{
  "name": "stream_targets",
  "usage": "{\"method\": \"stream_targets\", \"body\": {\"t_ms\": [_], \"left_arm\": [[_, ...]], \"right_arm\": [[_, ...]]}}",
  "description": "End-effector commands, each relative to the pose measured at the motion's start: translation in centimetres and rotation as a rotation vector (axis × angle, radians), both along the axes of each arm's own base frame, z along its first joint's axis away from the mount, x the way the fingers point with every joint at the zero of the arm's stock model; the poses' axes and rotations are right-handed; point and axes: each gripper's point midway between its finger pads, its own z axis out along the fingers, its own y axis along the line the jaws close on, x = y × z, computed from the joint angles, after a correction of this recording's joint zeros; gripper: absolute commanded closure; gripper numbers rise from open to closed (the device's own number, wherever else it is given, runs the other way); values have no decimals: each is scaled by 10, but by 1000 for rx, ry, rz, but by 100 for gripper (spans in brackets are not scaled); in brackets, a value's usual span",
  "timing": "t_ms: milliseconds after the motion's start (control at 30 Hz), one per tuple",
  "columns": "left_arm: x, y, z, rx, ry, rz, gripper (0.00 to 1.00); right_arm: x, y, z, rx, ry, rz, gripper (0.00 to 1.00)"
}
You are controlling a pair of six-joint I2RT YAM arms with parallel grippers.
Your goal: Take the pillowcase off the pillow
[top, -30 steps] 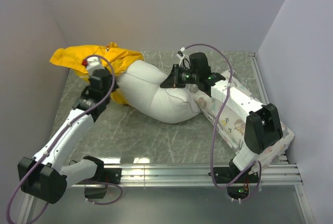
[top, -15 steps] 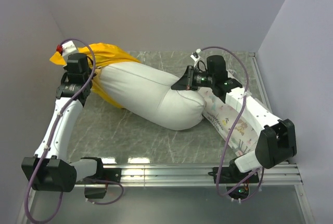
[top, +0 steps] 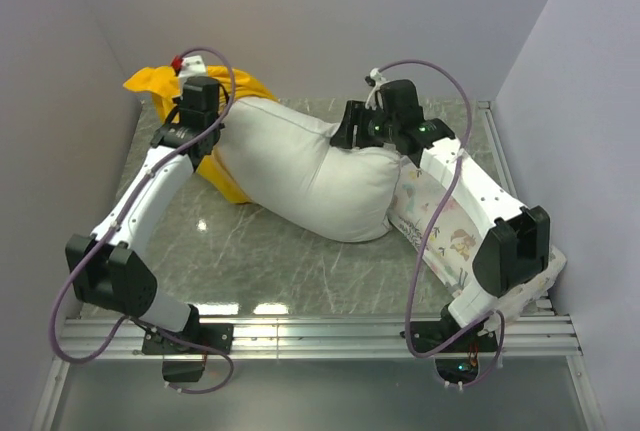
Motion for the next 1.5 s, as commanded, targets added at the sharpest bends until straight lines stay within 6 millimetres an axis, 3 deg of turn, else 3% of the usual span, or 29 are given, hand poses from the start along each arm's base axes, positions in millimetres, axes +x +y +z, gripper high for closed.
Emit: {"method": "stream_targets", "body": {"t_ms": [0, 133, 200, 300, 333, 367, 467, 500, 567, 600, 800, 833, 900, 933, 967, 1000, 1067, 1100, 1133, 1167, 1200, 1267, 1300, 1367, 1400, 1433, 1467], "left_arm": [[10, -19, -7, 22, 36, -36, 100], [13, -32, -24, -10, 53, -71, 99], [13, -35, -34, -16, 69, -81, 99], [14, -39, -42, -30, 77, -93, 100], [14, -40, -45, -34, 82, -93, 100], [14, -40, -45, -36, 83, -94, 100], [14, -41, -48, -35, 91, -98, 100], [14, -41, -47, -35, 87, -99, 100], [14, -42, -46, -37, 87, -107, 99], [14, -42, -46, -36, 87, -109, 99], [14, -46, -37, -52, 79, -128, 99], [14, -46, -36, -50, 78, -131, 99], [12, -45, -30, -46, 71, -131, 99], [12, -44, -25, -45, 63, -131, 99], [11, -43, -19, -41, 55, -129, 99], [9, -41, -12, -33, 43, -127, 99], [7, -39, 3, -30, 20, -125, 98], [6, -36, 11, -19, 10, -120, 98], [5, -35, 21, -16, -5, -120, 98], [4, -34, 26, -12, -11, -117, 98], [4, -33, 32, -5, -17, -121, 97], [5, -34, 43, -4, -35, -129, 94], [7, -37, 42, -5, -31, -138, 92], [9, -44, 44, -24, -27, -173, 84], [10, -47, 43, -41, -28, -181, 78], [10, -55, 38, -64, -20, -223, 70], [9, -60, 37, -78, -24, -246, 53]], "right_arm": [[21, -42, 34, -172, -162, -183, 32], [14, -55, 93, -176, -366, -259, 21], [-1, -44, 119, -185, -476, -238, 17], [-22, -18, 128, -246, -579, -192, 13], [-24, -18, 129, -298, -614, -201, 12], [-36, 2, 129, -294, -641, -154, 11], [-47, 26, 108, -380, -674, -59, 7], [-55, 44, 89, -421, -667, -1, 5], [-58, 55, 66, -524, -673, 43, 4], [-63, 71, 43, -576, -659, 95, 4], [-53, 90, -38, -843, -599, 134, 2], [-51, 92, -44, -864, -591, 132, 3], [-45, 97, -55, -921, -555, 129, 17], [-44, 99, -57, -923, -532, 129, 31], [-44, 102, -54, -918, -521, 134, 84], [-45, 106, -41, -898, -515, 135, 93], [-58, 120, -27, -793, -481, 197, 100], [-63, 128, 1, -699, -498, 206, 100], [-75, 140, 12, -607, -480, 262, 100], [-84, 143, 25, -553, -473, 293, 100], [-90, 144, 55, -478, -502, 305, 100], [-103, 148, 79, -350, -458, 320, 100], [-98, 143, 98, -310, -461, 285, 100], [-90, 134, 100, -315, -433, 223, 100], [-79, 127, 90, -344, -411, 183, 100], [-74, 123, 80, -357, -380, 147, 100], [-67, 118, 72, -360, -361, 118, 100]]}}
